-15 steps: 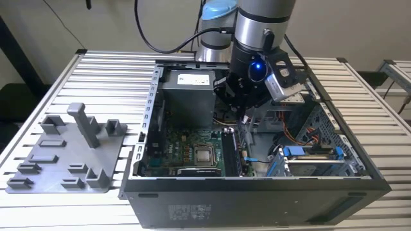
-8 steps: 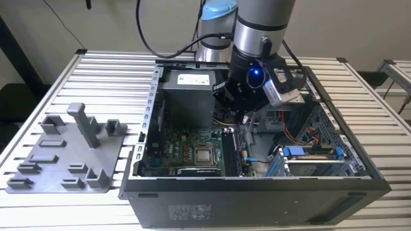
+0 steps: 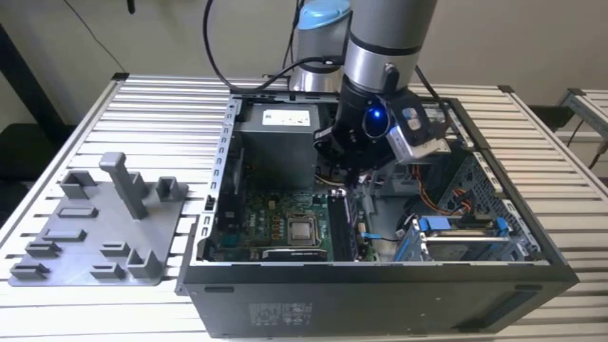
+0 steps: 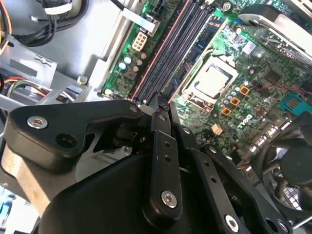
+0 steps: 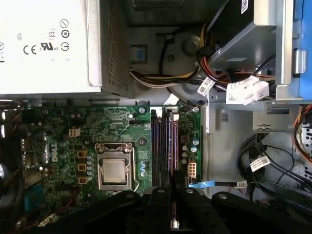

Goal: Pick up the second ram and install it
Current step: 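Insert the second ram into the second slot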

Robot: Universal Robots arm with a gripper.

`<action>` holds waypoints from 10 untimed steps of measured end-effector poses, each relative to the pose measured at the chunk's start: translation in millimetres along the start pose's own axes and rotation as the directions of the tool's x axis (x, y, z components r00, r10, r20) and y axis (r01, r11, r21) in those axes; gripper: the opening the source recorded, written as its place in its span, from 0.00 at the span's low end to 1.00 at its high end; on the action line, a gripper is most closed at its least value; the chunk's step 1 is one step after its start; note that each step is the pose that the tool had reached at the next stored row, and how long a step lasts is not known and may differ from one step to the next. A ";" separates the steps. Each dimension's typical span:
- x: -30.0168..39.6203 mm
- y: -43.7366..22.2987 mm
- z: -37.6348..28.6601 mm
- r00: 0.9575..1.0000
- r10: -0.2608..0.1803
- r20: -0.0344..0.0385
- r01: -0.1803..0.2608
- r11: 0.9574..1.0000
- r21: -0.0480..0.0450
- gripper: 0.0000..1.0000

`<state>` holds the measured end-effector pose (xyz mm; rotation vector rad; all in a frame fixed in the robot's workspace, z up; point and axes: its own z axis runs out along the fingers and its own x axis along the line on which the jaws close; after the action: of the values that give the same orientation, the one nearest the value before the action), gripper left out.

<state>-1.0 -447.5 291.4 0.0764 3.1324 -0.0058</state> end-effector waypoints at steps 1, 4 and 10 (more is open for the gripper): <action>0.0 0.0 0.5 1.000 0.000 -0.003 0.000 1.000 0.000 0.14; 0.1 0.0 2.7 1.000 0.000 -0.007 0.000 1.000 0.000 0.14; 1.3 -0.6 12.8 1.000 0.000 -0.010 0.000 1.000 0.000 0.14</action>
<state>-2.2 -448.1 278.6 0.0766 3.1424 -0.0062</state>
